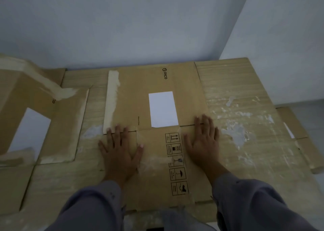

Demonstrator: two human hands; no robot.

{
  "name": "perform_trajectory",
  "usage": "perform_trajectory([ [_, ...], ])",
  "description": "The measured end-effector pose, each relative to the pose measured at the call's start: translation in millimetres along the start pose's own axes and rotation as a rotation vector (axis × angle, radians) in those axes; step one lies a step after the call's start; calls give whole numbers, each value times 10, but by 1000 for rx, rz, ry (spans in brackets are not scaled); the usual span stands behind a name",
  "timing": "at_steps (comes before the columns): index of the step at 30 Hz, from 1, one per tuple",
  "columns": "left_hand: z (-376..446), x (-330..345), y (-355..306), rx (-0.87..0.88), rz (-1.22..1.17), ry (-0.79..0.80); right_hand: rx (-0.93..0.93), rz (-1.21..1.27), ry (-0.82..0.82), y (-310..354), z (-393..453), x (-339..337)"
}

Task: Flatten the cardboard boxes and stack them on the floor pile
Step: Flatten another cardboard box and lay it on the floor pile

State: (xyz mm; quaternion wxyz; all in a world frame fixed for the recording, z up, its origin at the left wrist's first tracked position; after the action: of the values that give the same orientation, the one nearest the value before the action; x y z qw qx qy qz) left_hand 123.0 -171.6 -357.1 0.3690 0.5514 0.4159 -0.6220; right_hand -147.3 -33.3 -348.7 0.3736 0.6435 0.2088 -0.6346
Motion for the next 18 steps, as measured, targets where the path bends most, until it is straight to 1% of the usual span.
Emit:
perform_trajectory([
  [3,-9,-1,100,-113,43,49,93,35,-11,-86,-18,-38],
  [6,72,-80,176,-322,-42,66,146,32,-21,-98,53,-140],
  [8,151,-172,225,-461,-101,73,287,135,-51,-185,125,-260],
  [10,191,-263,336,-579,-153,72,483,326,-61,-353,162,-357],
  [12,191,-296,521,-696,-279,47,614,455,0,-503,167,-399],
  [13,191,-293,590,-725,-357,35,624,461,36,-550,164,-421],
  [14,195,-296,618,-717,-420,30,604,448,58,-572,158,-447],
  [16,206,-357,574,-660,-475,17,549,434,39,-561,118,-533],
  [18,205,-481,480,-623,-479,-11,526,436,-7,-558,24,-612],
])
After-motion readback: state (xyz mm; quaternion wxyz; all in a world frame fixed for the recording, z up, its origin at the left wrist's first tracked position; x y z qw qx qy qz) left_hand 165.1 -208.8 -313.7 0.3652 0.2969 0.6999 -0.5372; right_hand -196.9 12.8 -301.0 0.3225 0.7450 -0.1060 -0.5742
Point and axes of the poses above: each hand's wrist, its own z-axis towards the middle knuckle, its own x-axis out of the palm, y = z × x, the point moved 10 cm from there along z, towards the middle knuckle, and after that the axes turned 7 degrees about -y, right-handed, at the moved point
